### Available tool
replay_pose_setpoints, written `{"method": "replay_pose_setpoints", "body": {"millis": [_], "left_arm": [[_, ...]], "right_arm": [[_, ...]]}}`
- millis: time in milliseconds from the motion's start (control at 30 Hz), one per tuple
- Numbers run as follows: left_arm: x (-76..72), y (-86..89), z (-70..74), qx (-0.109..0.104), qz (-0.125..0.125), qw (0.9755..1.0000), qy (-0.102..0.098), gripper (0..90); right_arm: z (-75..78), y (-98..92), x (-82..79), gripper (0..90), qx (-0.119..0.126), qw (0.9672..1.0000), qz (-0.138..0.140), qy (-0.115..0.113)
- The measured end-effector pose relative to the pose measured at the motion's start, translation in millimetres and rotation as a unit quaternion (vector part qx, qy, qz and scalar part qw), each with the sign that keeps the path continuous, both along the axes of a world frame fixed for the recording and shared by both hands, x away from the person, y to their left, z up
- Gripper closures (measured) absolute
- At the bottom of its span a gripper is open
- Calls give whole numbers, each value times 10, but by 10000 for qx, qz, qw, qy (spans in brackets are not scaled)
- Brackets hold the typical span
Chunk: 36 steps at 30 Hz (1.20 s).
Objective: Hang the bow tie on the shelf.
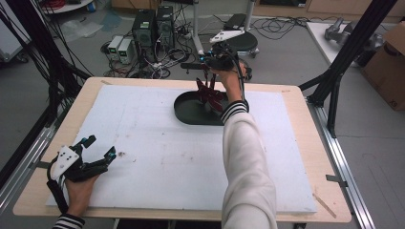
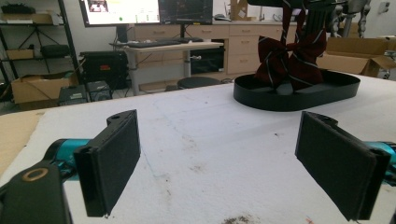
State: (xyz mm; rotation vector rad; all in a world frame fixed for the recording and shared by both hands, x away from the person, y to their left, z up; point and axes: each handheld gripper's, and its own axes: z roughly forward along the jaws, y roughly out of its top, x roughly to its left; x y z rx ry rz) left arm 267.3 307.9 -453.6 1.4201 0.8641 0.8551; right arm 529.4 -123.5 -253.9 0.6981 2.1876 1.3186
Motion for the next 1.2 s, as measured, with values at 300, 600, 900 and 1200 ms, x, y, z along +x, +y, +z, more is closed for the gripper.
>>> {"method": "replay_pose_setpoints", "body": {"millis": [300,600,900,1200], "left_arm": [[2,0,0,6,-7,10000,-2,144],[0,0,-1,9,-4,10000,-6,144],[3,1,-1,11,-13,10000,0,144],[1,0,0,17,-9,10000,0,144]], "right_arm": [[-51,-12,34,820,-296,9995,4,96],[-107,53,55,816,-700,9974,25,141],[-139,100,77,757,-839,9965,27,62],[-149,140,47,459,-1332,9908,-181,-159]]}}
